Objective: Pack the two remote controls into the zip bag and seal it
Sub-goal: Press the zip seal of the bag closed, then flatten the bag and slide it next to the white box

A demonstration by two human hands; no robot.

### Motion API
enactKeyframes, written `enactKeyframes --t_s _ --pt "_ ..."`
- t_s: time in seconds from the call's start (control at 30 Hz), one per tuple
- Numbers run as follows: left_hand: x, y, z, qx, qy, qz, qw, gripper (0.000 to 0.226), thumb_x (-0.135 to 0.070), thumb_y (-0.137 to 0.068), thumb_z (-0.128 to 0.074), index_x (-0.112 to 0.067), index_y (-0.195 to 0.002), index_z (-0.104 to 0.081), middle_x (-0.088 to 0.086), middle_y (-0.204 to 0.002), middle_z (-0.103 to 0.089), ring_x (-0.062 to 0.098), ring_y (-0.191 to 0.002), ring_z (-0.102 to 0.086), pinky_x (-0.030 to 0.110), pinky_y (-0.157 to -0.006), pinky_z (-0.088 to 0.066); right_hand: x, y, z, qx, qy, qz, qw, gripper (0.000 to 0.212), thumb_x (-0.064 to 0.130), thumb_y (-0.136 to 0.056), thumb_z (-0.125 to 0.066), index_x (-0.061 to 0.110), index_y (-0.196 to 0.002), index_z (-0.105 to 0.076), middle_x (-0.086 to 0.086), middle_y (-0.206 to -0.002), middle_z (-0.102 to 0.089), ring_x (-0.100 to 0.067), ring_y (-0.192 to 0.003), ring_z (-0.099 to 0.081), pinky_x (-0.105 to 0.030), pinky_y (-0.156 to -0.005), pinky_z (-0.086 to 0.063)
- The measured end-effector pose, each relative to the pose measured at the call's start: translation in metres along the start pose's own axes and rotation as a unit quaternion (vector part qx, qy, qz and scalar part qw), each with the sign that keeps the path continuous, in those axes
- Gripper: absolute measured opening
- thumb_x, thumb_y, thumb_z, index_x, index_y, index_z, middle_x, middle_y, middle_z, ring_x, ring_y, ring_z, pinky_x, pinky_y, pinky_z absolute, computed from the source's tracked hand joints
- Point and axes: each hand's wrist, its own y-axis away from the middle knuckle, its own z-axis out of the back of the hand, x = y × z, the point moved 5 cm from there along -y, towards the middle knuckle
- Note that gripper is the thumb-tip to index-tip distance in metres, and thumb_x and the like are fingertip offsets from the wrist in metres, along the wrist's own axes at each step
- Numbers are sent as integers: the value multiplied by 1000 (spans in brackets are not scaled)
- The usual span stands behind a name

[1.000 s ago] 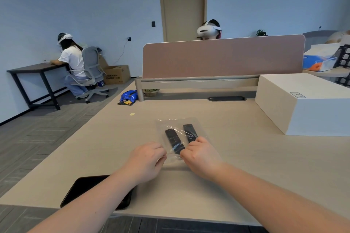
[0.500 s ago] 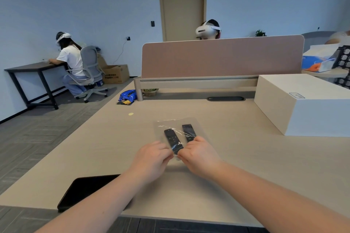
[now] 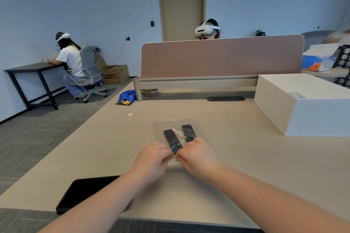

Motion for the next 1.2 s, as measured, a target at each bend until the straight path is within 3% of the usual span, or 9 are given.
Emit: enactKeyframes --t_s 0.23,0.53,0.6,0.73,0.87,0.93,1.0,1.03,1.2 --pt "-3 -6 1 40 -25 -19 999 26 -26 -75 -44 -21 -58 -63 -8 -55 -61 17 -55 -59 16 -41 -41 1 4 -4 34 53 43 997 27 20 -48 -81 23 -46 -54 7 -39 -55 -14 -44 -53 -25 -60 -24" --pt "-7 -3 -3 65 -60 -35 995 34 -29 -78 -41 -21 -56 -65 -10 -53 -60 15 -53 -59 15 -38 -42 -35 46 1 88 86 51 991 26 11 -39 -77 19 -47 -53 3 -38 -53 -18 -43 -53 -21 -52 -42" --pt "3 5 -2 75 -72 -24 994 34 -29 -78 -41 -19 -55 -63 -9 -54 -61 16 -55 -61 18 -38 -46 -62 70 0 117 108 21 987 31 18 -38 -83 19 -41 -52 1 -36 -52 -18 -40 -53 -18 -50 -44" --pt "39 31 2 109 -89 20 990 29 -25 -74 -41 -17 -53 -59 -7 -55 -61 20 -56 -62 23 -42 -51 -152 140 5 207 162 -184 947 31 25 -41 -89 19 -45 -59 -2 -44 -59 -17 -45 -59 -19 -53 -48" --pt "39 37 -1 109 -91 35 989 27 -27 -73 -42 -20 -56 -61 -10 -57 -62 15 -58 -63 20 -41 -50 -176 153 -5 213 117 -206 948 38 19 -31 -94 20 -42 -57 1 -38 -54 -18 -36 -54 -18 -48 -46" --pt "31 31 -2 106 -68 33 991 29 -29 -74 -41 -22 -57 -63 -11 -57 -63 16 -56 -63 20 -41 -50 -155 133 6 195 125 -175 957 30 27 -46 -91 22 -48 -62 -1 -44 -59 -18 -43 -59 -20 -50 -48" --pt "23 25 -4 101 -63 29 992 30 -31 -74 -40 -23 -57 -64 -11 -57 -63 14 -54 -63 17 -41 -49 -136 114 14 174 89 -154 969 16 35 -84 -64 20 -79 -69 -6 -78 -70 -23 -77 -66 -26 -71 -50" --pt "19 23 -4 99 -68 23 992 31 -31 -74 -40 -24 -58 -65 -12 -57 -63 13 -54 -64 16 -41 -48 -131 108 14 181 57 -180 965 25 34 -94 -47 18 -94 -67 -8 -95 -69 -25 -93 -62 -28 -80 -47" --pt "11 16 -10 198 -44 54 978 63 -66 -76 -22 -22 -83 -67 -6 -87 -71 20 -84 -64 33 -70 -54 -120 88 -6 191 -114 -277 935 31 37 -96 -41 20 -106 -66 -7 -109 -67 -26 -104 -59 -36 -86 -52"
